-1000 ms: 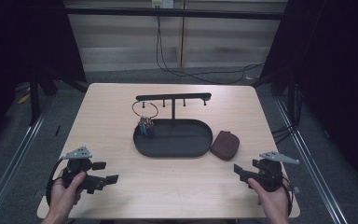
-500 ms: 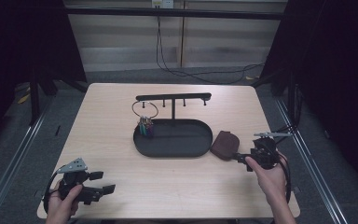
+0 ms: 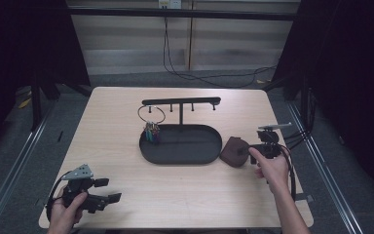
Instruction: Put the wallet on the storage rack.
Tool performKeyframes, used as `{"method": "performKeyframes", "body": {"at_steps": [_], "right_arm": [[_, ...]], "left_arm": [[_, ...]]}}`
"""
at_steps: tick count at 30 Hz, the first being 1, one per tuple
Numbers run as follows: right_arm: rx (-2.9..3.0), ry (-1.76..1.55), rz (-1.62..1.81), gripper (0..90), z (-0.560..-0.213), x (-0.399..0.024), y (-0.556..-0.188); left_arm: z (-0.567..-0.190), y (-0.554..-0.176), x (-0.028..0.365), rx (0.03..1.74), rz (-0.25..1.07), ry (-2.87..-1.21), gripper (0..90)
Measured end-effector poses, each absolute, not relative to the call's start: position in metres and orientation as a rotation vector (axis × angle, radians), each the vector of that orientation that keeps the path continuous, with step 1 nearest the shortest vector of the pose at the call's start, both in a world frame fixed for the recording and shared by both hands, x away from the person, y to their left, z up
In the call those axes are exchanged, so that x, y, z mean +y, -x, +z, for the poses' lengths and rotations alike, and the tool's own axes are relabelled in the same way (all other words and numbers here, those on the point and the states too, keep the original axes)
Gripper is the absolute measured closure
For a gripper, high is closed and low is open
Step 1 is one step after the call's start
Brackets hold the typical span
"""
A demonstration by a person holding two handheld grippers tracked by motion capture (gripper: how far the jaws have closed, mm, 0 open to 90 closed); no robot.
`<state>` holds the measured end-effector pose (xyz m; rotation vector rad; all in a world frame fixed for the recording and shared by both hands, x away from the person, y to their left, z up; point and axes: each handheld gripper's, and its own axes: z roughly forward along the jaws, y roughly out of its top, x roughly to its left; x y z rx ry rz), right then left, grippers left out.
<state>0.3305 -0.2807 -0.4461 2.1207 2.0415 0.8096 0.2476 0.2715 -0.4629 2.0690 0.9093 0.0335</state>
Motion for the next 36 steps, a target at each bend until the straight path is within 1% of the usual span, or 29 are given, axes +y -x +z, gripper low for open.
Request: {"method": "performKeyframes", "body": {"at_steps": [3,9,12,15,16,18,20,29,31,36], "right_arm": [[2.042,-2.146,0.756,21.8,-0.448,-0.277,-0.339],[2.015,-2.233,0.637,19.8,-0.454,-0.276,-0.355],[2.015,-2.236,0.636,19.2,-0.454,-0.273,-0.361],[2.032,-2.258,0.644,17.4,-0.456,-0.267,-0.367],[2.041,-2.254,0.631,15.1,-0.458,-0.266,-0.368],[2.041,-2.246,0.581,17.3,-0.462,-0.262,-0.37],[2.033,-2.258,0.559,15.0,-0.465,-0.26,-0.372],[1.999,-2.289,0.576,13.4,-0.47,-0.258,-0.377],[1.998,-2.288,0.557,10.8,-0.471,-0.257,-0.377],[1.979,-2.327,0.569,13.6,-0.472,-0.257,-0.377]], "left_arm": [[-0.463,-0.248,0.27,0.905,0.026,-2.079,18.4],[-0.464,-0.248,0.269,0.904,0.021,-2.084,18.4],[-0.464,-0.248,0.269,0.894,0.019,-2.09,18.4],[-0.464,-0.248,0.268,0.892,0.011,-2.091,18.5],[-0.464,-0.248,0.268,0.891,0.001,-2.091,18.7],[-0.466,-0.248,0.267,0.911,-0.011,-2.094,19.1],[-0.466,-0.247,0.267,0.912,-0.008,-2.11,19.5],[-0.466,-0.247,0.265,0.901,-0.005,-2.121,19.5],[-0.466,-0.247,0.265,0.901,-0.006,-2.12,19.5],[-0.466,-0.246,0.263,0.888,0.0,-2.132,19.4]]}}
